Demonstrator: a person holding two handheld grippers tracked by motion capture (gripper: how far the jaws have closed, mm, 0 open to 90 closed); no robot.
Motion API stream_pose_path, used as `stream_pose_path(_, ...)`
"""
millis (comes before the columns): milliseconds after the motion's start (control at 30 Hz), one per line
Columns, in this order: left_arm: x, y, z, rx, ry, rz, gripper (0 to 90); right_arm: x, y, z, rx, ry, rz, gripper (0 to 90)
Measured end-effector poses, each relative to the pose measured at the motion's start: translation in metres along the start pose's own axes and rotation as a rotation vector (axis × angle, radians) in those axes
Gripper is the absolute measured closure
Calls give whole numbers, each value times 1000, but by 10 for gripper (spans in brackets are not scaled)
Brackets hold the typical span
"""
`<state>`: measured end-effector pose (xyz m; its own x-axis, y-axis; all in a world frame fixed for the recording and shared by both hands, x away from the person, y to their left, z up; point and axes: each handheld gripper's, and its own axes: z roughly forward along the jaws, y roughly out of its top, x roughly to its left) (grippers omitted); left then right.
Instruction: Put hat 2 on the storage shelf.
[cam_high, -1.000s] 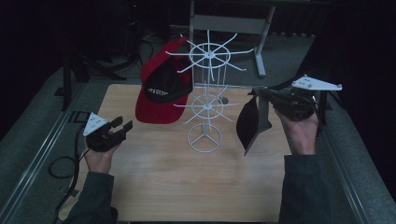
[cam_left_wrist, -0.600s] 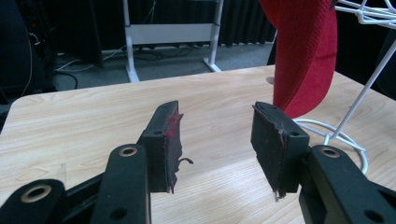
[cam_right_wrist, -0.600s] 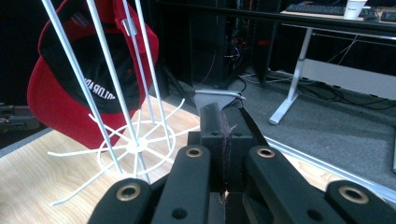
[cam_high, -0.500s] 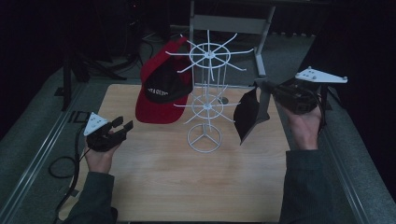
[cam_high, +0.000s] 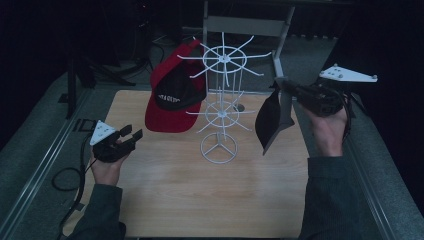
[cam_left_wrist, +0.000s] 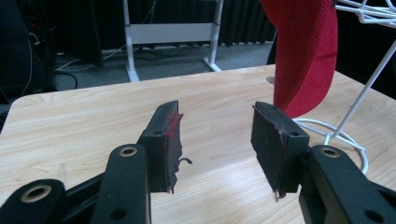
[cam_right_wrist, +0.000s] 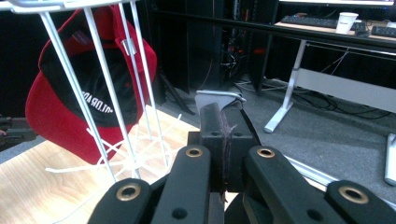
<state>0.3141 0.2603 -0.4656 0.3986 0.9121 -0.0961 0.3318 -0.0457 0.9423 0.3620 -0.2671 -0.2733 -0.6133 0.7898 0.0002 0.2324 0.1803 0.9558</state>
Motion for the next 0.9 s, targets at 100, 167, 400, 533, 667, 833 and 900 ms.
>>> stream_pose_path(100, 0, 1, 0, -3, 0, 3, 528, -1, 3, 0, -7, 3, 2, 898)
stream_pose_path(167, 0, 1, 0, -2, 0, 3, 528, -2, 6, 0, -12, 0, 3, 898)
stream_pose_path(400, -1, 1, 1, 0, 1, 4, 527, -5, 14, 1, -28, 1, 8, 898)
stream_pose_path(533, -1, 1, 1, 0, 1, 4, 528, -5, 17, 0, -33, 0, 9, 898)
stream_pose_path(667, -1, 1, 1, 0, 0, 3, 527, -6, 21, -1, -44, 1, 15, 898)
stream_pose_path(833, -1, 2, 1, 1, 1, 4, 527, -7, 25, -1, -55, -3, 21, 898)
stream_pose_path(900, -1, 2, 1, -1, 0, 3, 527, -8, 29, -2, -66, 2, 31, 898)
